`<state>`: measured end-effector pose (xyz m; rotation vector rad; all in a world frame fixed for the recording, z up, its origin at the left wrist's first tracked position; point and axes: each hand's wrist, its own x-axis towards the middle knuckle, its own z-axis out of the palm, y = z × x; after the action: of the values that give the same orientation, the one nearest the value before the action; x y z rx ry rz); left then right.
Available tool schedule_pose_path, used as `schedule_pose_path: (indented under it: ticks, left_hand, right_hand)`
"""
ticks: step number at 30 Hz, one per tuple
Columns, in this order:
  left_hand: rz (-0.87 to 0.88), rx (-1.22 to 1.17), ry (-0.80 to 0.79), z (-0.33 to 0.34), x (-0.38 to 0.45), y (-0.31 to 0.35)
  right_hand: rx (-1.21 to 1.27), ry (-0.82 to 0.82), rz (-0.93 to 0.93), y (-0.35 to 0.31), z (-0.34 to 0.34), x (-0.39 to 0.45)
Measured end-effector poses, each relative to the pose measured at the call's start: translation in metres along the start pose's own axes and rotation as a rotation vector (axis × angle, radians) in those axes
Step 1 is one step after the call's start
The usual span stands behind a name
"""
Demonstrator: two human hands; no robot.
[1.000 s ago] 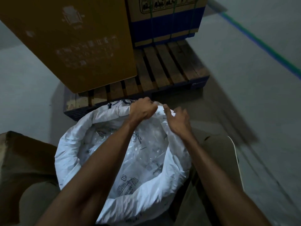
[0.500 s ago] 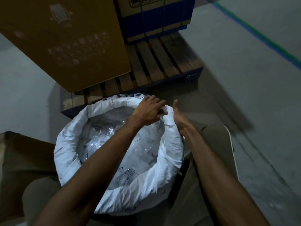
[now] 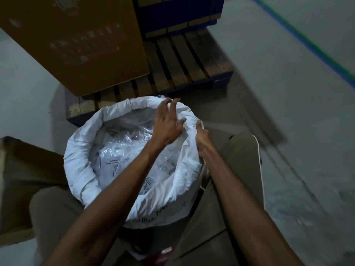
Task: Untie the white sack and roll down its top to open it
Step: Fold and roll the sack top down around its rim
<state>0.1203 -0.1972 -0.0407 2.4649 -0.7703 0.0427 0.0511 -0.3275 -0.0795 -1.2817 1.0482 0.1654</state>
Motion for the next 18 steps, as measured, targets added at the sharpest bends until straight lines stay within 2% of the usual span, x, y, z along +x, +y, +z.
schedule_pose_path:
  ticks: [2, 4, 6, 7, 8, 11, 14, 16, 18]
  left_hand:
    - [-0.195, -0.290, -0.073, -0.004, -0.039, 0.008]
    - [-0.382, -0.480, -0.275, -0.011, -0.071, 0.014]
    - [-0.441, -0.459, -0.489, -0.013, -0.094, 0.014]
    - [-0.422, -0.403, -0.529, -0.011, -0.101, 0.013]
    - [-0.394, -0.349, -0.509, -0.007, -0.106, 0.011]
    - [-0.400, -0.309, -0.280, 0.003, -0.112, 0.005]
    - [-0.401, -0.364, -0.119, 0.005, -0.113, 0.008]
    - [-0.371, -0.394, -0.089, 0.004, -0.116, 0.017]
    - [-0.325, -0.402, -0.106, 0.006, -0.120, 0.020]
  right_hand:
    - [0.107, -0.190, 0.035, -0.013, -0.005, -0.017]
    - [0.179, -0.278, 0.012, -0.017, -0.009, -0.018]
    - [0.193, -0.279, -0.013, -0.018, -0.008, -0.025]
    - [0.221, -0.274, -0.017, -0.018, -0.006, -0.030]
    - [0.254, -0.240, -0.028, -0.016, -0.003, -0.029]
    - [0.243, -0.164, -0.120, -0.008, -0.001, -0.030]
    - [-0.085, -0.002, -0.217, 0.020, -0.004, -0.052]
    - [-0.183, 0.061, -0.149, 0.056, -0.009, -0.067]
    - [-0.102, 0.057, -0.103, 0.075, -0.012, -0.079]
